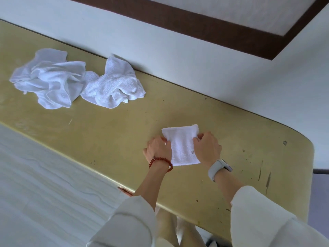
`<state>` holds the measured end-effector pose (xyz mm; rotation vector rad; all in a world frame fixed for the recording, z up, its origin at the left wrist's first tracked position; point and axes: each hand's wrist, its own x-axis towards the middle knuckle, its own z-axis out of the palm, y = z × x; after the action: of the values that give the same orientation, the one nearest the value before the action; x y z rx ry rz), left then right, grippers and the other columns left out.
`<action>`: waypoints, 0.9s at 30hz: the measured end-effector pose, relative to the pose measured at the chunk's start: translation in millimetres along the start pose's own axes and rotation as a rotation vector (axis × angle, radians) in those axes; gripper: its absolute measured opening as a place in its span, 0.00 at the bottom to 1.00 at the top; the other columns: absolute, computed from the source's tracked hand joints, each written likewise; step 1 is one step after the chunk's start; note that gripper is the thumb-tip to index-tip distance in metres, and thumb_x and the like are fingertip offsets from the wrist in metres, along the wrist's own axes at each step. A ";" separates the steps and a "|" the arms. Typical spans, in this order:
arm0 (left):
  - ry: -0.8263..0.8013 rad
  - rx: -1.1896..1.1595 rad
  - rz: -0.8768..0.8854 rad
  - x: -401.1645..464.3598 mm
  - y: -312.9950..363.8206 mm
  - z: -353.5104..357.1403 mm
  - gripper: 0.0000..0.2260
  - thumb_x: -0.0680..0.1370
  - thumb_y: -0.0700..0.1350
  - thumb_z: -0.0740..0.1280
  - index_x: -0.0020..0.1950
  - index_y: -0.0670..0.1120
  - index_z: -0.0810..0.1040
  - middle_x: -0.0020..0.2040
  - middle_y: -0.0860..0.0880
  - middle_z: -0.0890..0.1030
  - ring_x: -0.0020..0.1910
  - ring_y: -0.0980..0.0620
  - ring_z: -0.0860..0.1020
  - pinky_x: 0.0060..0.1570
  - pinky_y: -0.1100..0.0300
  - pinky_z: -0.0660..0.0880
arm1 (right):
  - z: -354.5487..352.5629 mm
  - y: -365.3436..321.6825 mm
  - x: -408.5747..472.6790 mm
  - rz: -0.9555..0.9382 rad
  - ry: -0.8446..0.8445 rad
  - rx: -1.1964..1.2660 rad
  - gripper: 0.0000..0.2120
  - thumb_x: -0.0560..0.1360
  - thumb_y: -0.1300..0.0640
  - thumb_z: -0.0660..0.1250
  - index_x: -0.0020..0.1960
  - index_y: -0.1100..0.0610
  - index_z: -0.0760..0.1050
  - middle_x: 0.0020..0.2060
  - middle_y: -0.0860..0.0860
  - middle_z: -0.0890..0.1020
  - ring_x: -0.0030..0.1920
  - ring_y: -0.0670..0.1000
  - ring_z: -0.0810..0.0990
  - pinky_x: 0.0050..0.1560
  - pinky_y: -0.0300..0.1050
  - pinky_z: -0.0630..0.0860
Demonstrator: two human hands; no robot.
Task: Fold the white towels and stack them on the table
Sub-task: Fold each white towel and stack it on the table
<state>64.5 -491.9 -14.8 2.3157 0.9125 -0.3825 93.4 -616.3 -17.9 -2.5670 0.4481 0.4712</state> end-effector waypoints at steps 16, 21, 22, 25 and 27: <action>0.439 -0.869 -0.162 -70.4 -134.4 -173.3 0.08 0.73 0.38 0.68 0.51 0.38 0.80 0.40 0.50 0.79 0.41 0.53 0.76 0.33 0.77 0.70 | 18.3 -131.2 -142.9 -0.931 -0.020 0.427 0.05 0.74 0.65 0.64 0.49 0.64 0.72 0.43 0.50 0.71 0.38 0.43 0.68 0.38 0.33 0.65; 0.845 -0.838 -0.121 -119.7 -262.4 -272.5 0.03 0.76 0.41 0.66 0.43 0.45 0.73 0.35 0.56 0.73 0.35 0.60 0.72 0.35 0.75 0.67 | 78.5 -228.8 -273.2 -1.220 -0.117 0.424 0.07 0.75 0.61 0.62 0.51 0.63 0.72 0.43 0.49 0.71 0.38 0.40 0.66 0.35 0.35 0.63; 0.908 -0.798 -0.115 -128.3 -282.5 -289.3 0.04 0.76 0.41 0.66 0.43 0.46 0.72 0.35 0.56 0.73 0.35 0.60 0.71 0.35 0.75 0.67 | 87.8 -245.5 -296.6 -1.255 -0.128 0.434 0.07 0.76 0.59 0.61 0.51 0.62 0.72 0.43 0.50 0.72 0.37 0.40 0.66 0.35 0.36 0.63; 1.090 -0.695 -0.112 -168.7 -380.7 -355.1 0.06 0.76 0.41 0.65 0.42 0.47 0.69 0.35 0.55 0.71 0.34 0.60 0.69 0.34 0.74 0.66 | 135.4 -303.2 -405.1 -1.335 -0.208 0.487 0.07 0.77 0.61 0.61 0.52 0.63 0.72 0.44 0.52 0.74 0.37 0.40 0.66 0.36 0.41 0.65; 1.179 -0.611 -0.123 -193.2 -440.5 -394.6 0.07 0.76 0.40 0.65 0.41 0.46 0.69 0.34 0.53 0.69 0.32 0.59 0.67 0.33 0.73 0.65 | 164.9 -335.3 -471.9 -1.362 -0.263 0.512 0.07 0.77 0.61 0.61 0.53 0.63 0.71 0.44 0.53 0.74 0.36 0.41 0.66 0.38 0.46 0.68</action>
<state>-363.2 -87.4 186.2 1.7594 1.4116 1.1860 -233.5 -148.2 172.6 -1.7183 -1.0781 0.1199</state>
